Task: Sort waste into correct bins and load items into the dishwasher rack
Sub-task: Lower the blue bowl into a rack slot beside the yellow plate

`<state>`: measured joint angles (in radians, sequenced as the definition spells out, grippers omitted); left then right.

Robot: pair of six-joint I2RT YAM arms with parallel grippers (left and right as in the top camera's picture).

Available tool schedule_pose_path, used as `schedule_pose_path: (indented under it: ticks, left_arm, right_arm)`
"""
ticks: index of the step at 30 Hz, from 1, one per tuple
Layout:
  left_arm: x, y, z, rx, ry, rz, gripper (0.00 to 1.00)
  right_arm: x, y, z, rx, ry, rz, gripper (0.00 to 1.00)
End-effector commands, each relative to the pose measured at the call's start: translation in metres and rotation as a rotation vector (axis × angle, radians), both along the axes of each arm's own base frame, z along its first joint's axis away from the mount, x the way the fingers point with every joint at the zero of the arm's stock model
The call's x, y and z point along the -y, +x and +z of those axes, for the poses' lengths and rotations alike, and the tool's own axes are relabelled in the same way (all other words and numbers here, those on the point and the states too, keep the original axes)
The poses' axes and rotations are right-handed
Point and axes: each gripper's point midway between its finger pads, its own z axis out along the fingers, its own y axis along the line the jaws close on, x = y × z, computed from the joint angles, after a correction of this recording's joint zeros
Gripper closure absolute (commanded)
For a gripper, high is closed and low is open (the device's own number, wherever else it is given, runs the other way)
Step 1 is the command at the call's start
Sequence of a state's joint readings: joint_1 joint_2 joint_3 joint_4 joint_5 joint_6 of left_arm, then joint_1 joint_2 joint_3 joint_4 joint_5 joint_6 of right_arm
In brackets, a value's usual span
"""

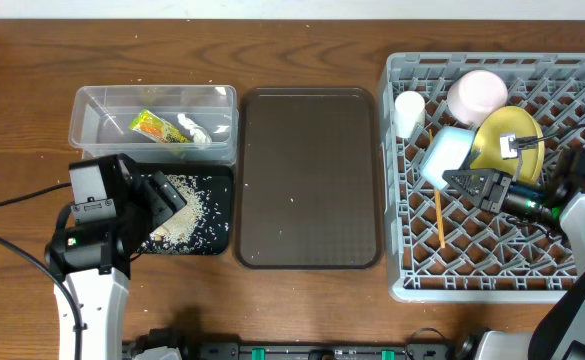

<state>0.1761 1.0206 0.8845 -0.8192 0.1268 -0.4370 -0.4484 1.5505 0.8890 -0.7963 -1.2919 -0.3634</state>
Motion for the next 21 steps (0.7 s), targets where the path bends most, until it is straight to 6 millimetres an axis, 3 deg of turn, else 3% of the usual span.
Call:
schedule_pose_path:
  ticks: [1, 8, 14, 16, 21]
  left_arm:
    - [-0.004, 0.002, 0.008, 0.020, 0.024, 0.001, 0.08]
    - [-0.004, 0.002, 0.008, 0.020, 0.024, 0.001, 0.08]
    - [-0.004, 0.002, 0.008, 0.020, 0.024, 0.001, 0.08]
    - [-0.004, 0.002, 0.008, 0.020, 0.024, 0.001, 0.08]
    - [-0.004, 0.002, 0.008, 0.020, 0.024, 0.001, 0.08]
  right_arm:
    - [0.012, 0.002, -0.007, -0.090, -0.081, -0.057, 0.91]
    - [0.030, -0.007, -0.006, -0.213, -0.200, -0.188, 0.81]
    - [0.063, -0.025, 0.013, -0.241, -0.429, -0.386, 0.70]
    - [0.071, -0.033, 0.021, -0.235, -0.501, -0.447, 0.62]
    - [0.075, -0.047, 0.046, -0.150, -0.585, -0.530, 0.55]
